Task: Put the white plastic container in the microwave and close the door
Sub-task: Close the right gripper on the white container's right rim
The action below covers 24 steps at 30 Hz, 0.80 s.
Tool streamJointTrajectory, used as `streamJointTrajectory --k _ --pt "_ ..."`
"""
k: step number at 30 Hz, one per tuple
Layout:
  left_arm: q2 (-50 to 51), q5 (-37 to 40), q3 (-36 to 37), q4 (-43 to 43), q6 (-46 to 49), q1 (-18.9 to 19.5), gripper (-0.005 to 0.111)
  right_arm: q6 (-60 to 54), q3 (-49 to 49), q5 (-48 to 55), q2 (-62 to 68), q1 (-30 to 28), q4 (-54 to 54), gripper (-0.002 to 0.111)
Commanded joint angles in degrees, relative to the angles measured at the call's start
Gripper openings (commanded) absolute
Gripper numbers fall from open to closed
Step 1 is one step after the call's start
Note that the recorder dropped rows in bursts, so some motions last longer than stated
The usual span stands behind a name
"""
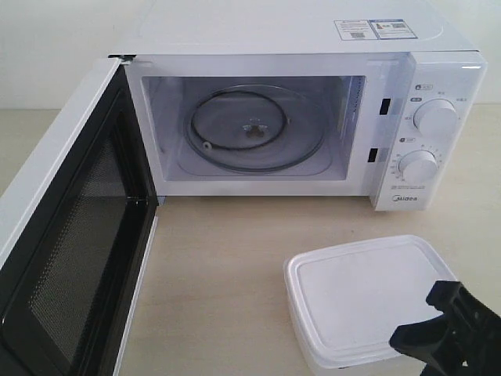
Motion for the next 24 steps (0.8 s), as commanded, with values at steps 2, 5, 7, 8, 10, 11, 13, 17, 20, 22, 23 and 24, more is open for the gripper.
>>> streamJointTrajectory --k 2,5,7,8,10,11,13,17,20,22,23,24 --pt "-0.16 -0.03 0.15 -0.41 -0.31 0.14 0.004 -0.22 -0.30 -6.49 1.28 5.03 5.65 0.048" --pt "-0.16 -0.03 0.15 -0.41 -0.31 0.14 0.004 0.55 -0.30 -8.25 4.80 6.58 6.65 0.048" --pt "-0.16 -0.03 0.15 -0.41 -0.31 0.14 0.004 0.82 -0.30 -10.93 7.51 7.55 6.65 0.048" --pt "-0.16 -0.03 0.15 -0.41 -0.31 0.14 0.004 1.40 -0.30 -11.83 8.53 8.00 6.65 0.048" --pt "-0.16 -0.03 0.15 -0.41 -0.31 0.14 0.004 3.26 -0.30 -14.21 9.27 9.14 6.76 0.048" --pt "-0.16 -0.03 0.15 -0.41 -0.31 0.14 0.004 3.95 -0.30 -15.08 9.27 9.46 6.76 0.048" --pt "-0.16 -0.03 0.15 -0.41 -0.31 0.14 0.004 6.01 -0.30 -16.35 9.27 9.86 6.76 0.048" --pt "-0.16 -0.03 0.15 -0.41 -0.31 0.14 0.004 7.05 0.47 -17.36 9.27 9.86 7.10 0.048" --pt "-0.16 -0.03 0.15 -0.41 -0.31 0.14 0.004 8.69 1.94 -16.76 9.27 9.86 7.44 0.048" --pt "-0.16 -0.03 0.15 -0.41 -0.31 0.14 0.004 10.18 3.16 -16.74 9.27 9.86 7.44 0.048" --pt "-0.16 -0.03 0.15 -0.41 -0.31 0.14 0.004 10.29 3.72 -17.29 9.27 9.86 7.44 0.048" --pt "-0.16 -0.03 0.15 -0.41 -0.31 0.14 0.004 10.77 4.20 -18.33 9.27 9.86 7.44 0.048"
